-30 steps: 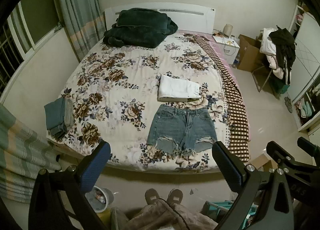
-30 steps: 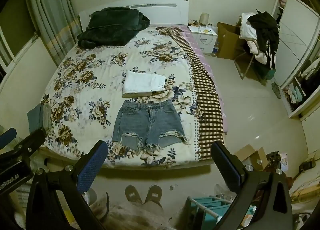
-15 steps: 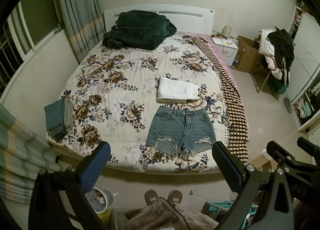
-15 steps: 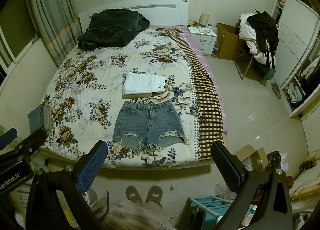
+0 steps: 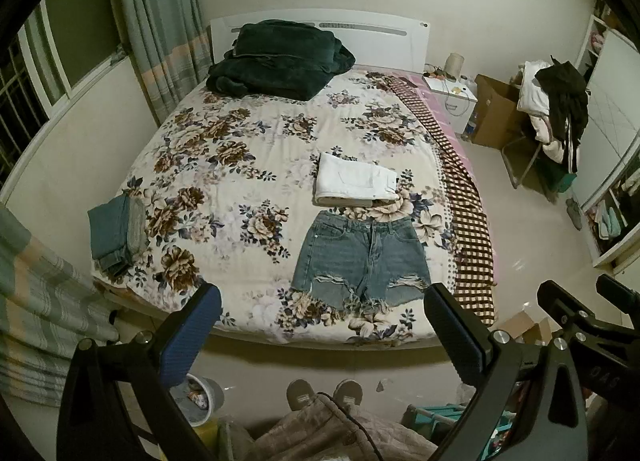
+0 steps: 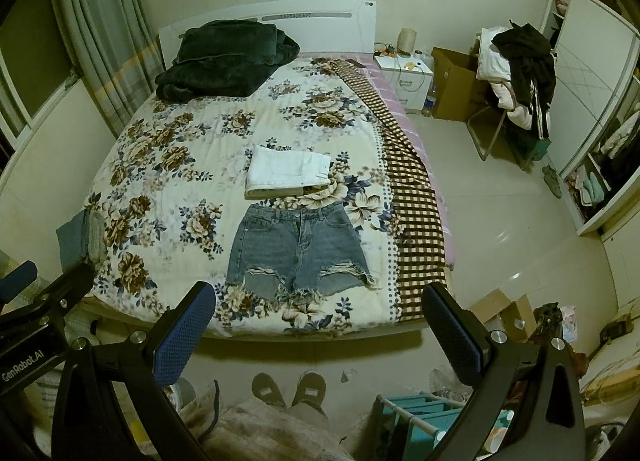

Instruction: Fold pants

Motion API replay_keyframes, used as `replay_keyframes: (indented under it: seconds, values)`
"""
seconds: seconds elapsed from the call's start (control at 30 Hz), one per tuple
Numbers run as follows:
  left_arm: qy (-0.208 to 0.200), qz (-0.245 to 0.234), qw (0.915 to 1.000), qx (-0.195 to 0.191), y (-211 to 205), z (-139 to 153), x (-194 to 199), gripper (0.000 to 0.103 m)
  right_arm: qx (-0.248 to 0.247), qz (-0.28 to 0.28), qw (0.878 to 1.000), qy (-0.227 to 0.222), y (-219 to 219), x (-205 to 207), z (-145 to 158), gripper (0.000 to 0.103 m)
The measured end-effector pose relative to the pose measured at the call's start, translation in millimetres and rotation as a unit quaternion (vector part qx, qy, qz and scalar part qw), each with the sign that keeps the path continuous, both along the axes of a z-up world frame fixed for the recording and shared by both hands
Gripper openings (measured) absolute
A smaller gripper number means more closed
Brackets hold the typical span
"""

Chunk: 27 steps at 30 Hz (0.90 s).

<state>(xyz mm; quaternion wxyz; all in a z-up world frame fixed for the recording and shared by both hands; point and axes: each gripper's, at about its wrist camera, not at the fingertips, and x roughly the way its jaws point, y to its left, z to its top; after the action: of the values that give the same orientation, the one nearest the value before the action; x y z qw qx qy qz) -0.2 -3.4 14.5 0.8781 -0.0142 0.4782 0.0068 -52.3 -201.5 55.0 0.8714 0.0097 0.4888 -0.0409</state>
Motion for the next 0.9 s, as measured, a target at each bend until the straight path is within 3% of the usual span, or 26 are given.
replay_keyframes:
  seconds: [0.9]
  values:
    - [-0.002,-0.001,1.0,-0.003,-1.2,1.1,-1.0,0.103,0.0,0.001,1.0,-0.003,6.0,-5.4,9.7,0.103]
